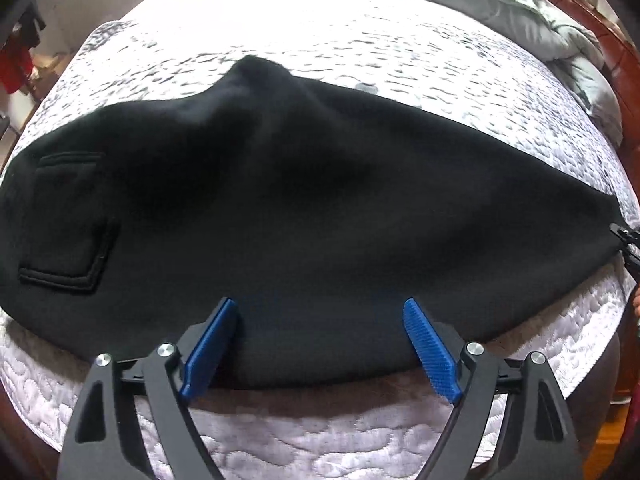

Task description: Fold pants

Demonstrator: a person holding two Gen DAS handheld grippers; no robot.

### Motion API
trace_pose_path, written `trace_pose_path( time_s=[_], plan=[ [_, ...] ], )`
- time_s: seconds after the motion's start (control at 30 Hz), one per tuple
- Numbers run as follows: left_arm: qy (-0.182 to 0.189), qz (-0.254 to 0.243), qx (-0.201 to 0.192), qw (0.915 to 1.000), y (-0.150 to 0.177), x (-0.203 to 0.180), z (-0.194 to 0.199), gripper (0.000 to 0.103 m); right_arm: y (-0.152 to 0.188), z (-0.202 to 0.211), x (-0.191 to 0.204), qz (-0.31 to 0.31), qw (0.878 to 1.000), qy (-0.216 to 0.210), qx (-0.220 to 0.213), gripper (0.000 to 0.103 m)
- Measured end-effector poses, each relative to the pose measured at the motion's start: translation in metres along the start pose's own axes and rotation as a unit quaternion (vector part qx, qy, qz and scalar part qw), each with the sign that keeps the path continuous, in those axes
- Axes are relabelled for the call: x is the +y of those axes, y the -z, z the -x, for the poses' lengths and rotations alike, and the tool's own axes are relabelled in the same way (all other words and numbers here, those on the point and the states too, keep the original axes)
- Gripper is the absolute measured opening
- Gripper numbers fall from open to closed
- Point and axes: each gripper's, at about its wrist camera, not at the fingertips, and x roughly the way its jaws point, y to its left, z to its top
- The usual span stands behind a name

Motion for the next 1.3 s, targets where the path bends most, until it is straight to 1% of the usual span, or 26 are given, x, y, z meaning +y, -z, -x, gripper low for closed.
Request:
trace_pose_path(
  time_s=[0.07,0.13,0.17,0.2,0.27,0.33,0.37,0.4,0.47,0.53,0.6,0.63,0.7,0.77,0.8,0.83,0.87,0.93,1.0,1.07,1.17,1.2,1.23,1.3],
  plan=[
    [-0.002,0.014,-0.012,0.9998,0.0,0.007,0.006,0.086,-0.004,0.013,0.009,0.02,1.0,-0.017,-0.015,0.01],
    [0.001,0.026,-0.029,0.9992,0.0,0.014,0.013,0.086,-0.005,0.035,0.02,0.046,0.998,-0.019,-0.043,0.01],
    [0.0,0.028,-0.031,0.9991,0.0,0.016,0.013,0.086,-0.014,0.035,0.027,0.05,0.997,-0.015,-0.048,0.01],
    [-0.003,0.029,-0.028,0.9992,0.0,0.018,0.011,0.086,-0.015,0.035,0.028,0.05,0.998,-0.002,-0.048,0.01],
    [-0.009,0.028,-0.009,0.9995,0.002,0.022,-0.002,0.086,-0.015,0.019,0.027,0.051,0.998,0.041,-0.023,0.01],
    [-0.023,0.002,-0.016,0.9996,0.004,0.018,-0.011,0.091,-0.011,-0.001,0.021,0.055,0.995,0.089,0.007,0.01],
    [-0.029,-0.007,-0.019,0.9994,0.004,0.016,-0.012,0.091,-0.009,-0.008,0.02,0.06,0.992,0.109,0.012,0.01],
    [-0.03,-0.008,-0.019,0.9993,0.004,0.016,-0.011,0.091,-0.008,-0.007,0.022,0.06,0.992,0.112,0.006,0.01],
    [-0.008,0.012,-0.021,0.9997,0.003,0.022,-0.003,0.091,-0.007,0.005,0.034,0.059,0.993,0.101,-0.011,0.01],
    [0.015,0.033,-0.025,0.999,0.003,0.032,0.006,0.091,-0.006,0.021,0.059,0.082,0.992,0.087,-0.03,0.01],
    [0.015,0.044,-0.034,0.9984,0.004,0.041,0.015,0.091,0.0,0.038,0.097,0.119,0.99,0.067,-0.047,0.01],
    [0.006,0.048,-0.041,0.998,0.005,0.049,0.022,0.091,0.007,0.044,0.112,0.135,0.988,0.061,-0.051,0.01],
    [0.002,0.055,-0.05,0.9972,0.009,0.058,0.029,0.091,0.026,0.056,0.167,0.195,0.978,0.044,-0.061,0.011],
    [0.002,0.067,-0.059,0.996,0.013,0.072,0.038,0.091,0.043,0.051,0.214,0.243,0.968,0.033,-0.058,0.011],
    [-0.002,0.074,-0.064,0.9952,0.016,0.08,0.043,0.091,0.056,0.05,0.235,0.262,0.963,0.023,-0.052,0.011],
    [-0.004,0.081,-0.067,0.9945,0.019,0.088,0.046,0.091,0.069,0.054,0.244,0.275,0.96,0.017,-0.047,0.011],
    [-0.006,0.087,-0.071,0.9937,0.021,0.095,0.049,0.091,0.083,0.046,0.266,0.297,0.954,0.01,-0.035,0.011],
    [-0.008,0.103,-0.079,0.9916,0.028,0.113,0.057,0.091,0.118,0.028,0.304,0.339,0.941,0.015,-0.013,0.011],
    [-0.009,0.114,-0.085,0.9898,0.035,0.123,0.064,0.091,0.147,0.01,0.329,0.368,0.93,0.019,0.004,0.011],
    [-0.012,0.127,-0.091,0.9877,0.044,0.136,0.07,0.091,0.177,-0.016,0.355,0.395,0.918,0.02,0.031,0.011],
    [-0.013,0.141,-0.098,0.9851,0.052,0.154,0.077,0.091,0.219,-0.045,0.383,0.422,0.904,0.019,0.062,0.011],
    [-0.013,0.144,-0.099,0.9846,0.049,0.151,0.076,0.091,0.23,-0.051,0.39,0.431,0.9,0.021,0.067,0.011],
    [-0.015,0.147,-0.1,0.9839,0.049,0.157,0.078,0.091,0.246,-0.063,0.399,0.445,0.892,0.024,0.074,0.011],
    [-0.016,0.153,-0.101,0.983,0.05,0.162,0.079,0.091,0.268,-0.081,0.41,0.465,0.881,0.026,0.086,0.011]
  ],
)
